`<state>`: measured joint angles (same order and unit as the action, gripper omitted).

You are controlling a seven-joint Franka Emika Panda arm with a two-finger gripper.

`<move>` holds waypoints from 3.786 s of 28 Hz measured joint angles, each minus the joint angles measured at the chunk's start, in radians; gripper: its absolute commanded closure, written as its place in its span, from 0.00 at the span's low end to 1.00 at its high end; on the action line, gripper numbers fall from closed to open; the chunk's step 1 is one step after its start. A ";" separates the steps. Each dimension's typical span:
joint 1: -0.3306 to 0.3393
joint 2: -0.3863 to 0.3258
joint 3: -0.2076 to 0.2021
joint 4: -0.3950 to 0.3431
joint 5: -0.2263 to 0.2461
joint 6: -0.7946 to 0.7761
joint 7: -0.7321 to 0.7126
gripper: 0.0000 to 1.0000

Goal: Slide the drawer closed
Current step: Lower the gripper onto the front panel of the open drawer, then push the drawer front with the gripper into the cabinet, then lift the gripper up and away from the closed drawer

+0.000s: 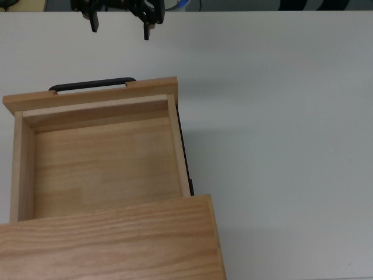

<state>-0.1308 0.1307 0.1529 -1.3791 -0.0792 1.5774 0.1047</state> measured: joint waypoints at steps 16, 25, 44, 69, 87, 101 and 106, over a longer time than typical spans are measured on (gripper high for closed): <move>0.006 -0.009 0.010 -0.005 0.019 -0.002 0.000 1.00; 0.003 0.029 0.006 -0.021 0.018 -0.002 0.000 1.00; 0.000 0.122 0.001 -0.023 -0.004 0.171 0.000 1.00; 0.006 0.289 0.004 -0.045 -0.003 0.954 0.000 1.00; 0.016 0.350 0.006 -0.042 -0.004 1.165 -0.001 1.00; 0.018 0.154 0.012 0.023 0.051 0.587 0.000 1.00; 0.018 0.068 0.012 0.024 0.060 0.410 0.000 1.00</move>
<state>-0.1126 0.1990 0.1653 -1.3555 -0.0194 1.9870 0.1044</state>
